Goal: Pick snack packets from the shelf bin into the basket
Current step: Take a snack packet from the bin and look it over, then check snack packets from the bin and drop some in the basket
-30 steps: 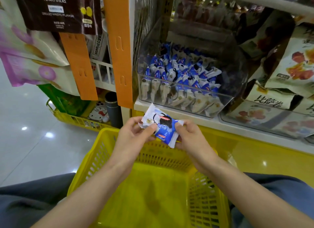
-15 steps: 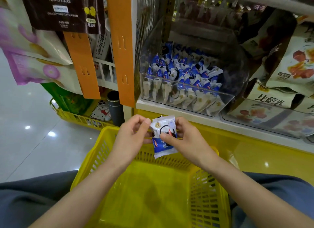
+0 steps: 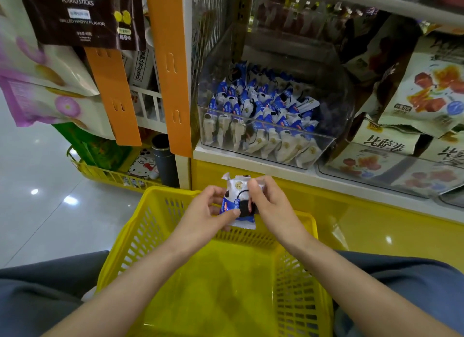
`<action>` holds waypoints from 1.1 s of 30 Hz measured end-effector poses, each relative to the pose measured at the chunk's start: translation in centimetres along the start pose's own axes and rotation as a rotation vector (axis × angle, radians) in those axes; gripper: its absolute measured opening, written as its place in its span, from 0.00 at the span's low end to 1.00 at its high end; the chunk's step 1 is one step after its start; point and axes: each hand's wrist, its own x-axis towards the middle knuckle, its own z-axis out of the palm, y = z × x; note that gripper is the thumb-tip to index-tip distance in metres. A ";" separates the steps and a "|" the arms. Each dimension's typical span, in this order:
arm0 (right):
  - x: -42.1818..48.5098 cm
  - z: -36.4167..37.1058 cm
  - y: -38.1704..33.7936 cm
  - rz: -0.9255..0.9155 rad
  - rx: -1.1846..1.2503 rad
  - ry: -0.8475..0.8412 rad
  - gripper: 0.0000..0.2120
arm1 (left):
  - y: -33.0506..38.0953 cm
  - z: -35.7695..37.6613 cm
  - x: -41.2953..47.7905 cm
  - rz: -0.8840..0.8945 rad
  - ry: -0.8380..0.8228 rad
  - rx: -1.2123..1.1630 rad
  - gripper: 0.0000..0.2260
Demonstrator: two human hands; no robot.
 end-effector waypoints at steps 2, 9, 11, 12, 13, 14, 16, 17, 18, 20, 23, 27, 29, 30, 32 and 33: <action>-0.1 -0.8 0.4 -0.054 -0.092 0.047 0.07 | -0.4 0.1 0.0 -0.003 -0.080 0.056 0.11; -2.2 -3.1 3.1 0.002 -0.116 0.086 0.10 | -3.2 1.7 -0.9 -0.096 -0.237 0.092 0.12; -3.1 -3.2 4.1 0.038 -0.082 0.033 0.11 | -4.4 2.4 -1.1 -0.113 -0.230 0.078 0.11; -3.4 -3.5 4.7 0.058 -0.068 0.006 0.11 | -5.1 2.8 -1.1 -0.119 -0.234 0.077 0.10; -3.6 -4.0 5.3 0.070 -0.053 0.001 0.09 | -5.8 3.1 -1.1 -0.131 -0.246 0.077 0.09; -3.9 -4.8 6.1 0.079 -0.079 0.043 0.06 | -6.7 3.5 -1.1 -0.151 -0.257 0.081 0.08; -4.3 -7.1 9.2 0.099 -0.308 0.253 0.06 | -8.9 4.2 -0.7 -0.205 -0.249 0.110 0.07; -4.6 -8.3 10.8 0.138 -0.452 0.323 0.10 | -10.3 4.4 -0.3 -0.239 -0.224 0.132 0.07; -5.0 -9.1 12.3 0.203 -0.556 0.354 0.14 | -11.8 4.7 0.1 -0.276 -0.190 0.159 0.08; -5.9 -9.9 15.2 0.337 -0.583 0.330 0.18 | -15.0 5.3 0.9 -0.352 -0.126 0.230 0.11; -6.6 -9.4 18.2 0.387 -0.430 0.256 0.20 | -19.8 6.1 1.7 -0.439 -0.065 0.311 0.14; -6.5 -9.3 19.2 0.347 -0.356 0.365 0.21 | -24.6 7.5 2.2 -0.521 -0.064 0.380 0.16; -6.6 -9.3 19.4 0.338 -0.347 0.402 0.21 | -26.4 8.3 2.5 -0.547 -0.064 0.403 0.17; -6.6 -9.3 19.4 0.334 -0.341 0.417 0.21 | -27.2 8.6 2.7 -0.553 -0.076 0.423 0.16; -6.7 -9.2 19.6 0.328 -0.304 0.431 0.15 | -28.4 9.4 3.0 -0.569 -0.104 0.473 0.15; -6.6 -9.2 19.6 0.331 -0.283 0.433 0.12 | -29.0 9.6 3.2 -0.575 -0.111 0.500 0.15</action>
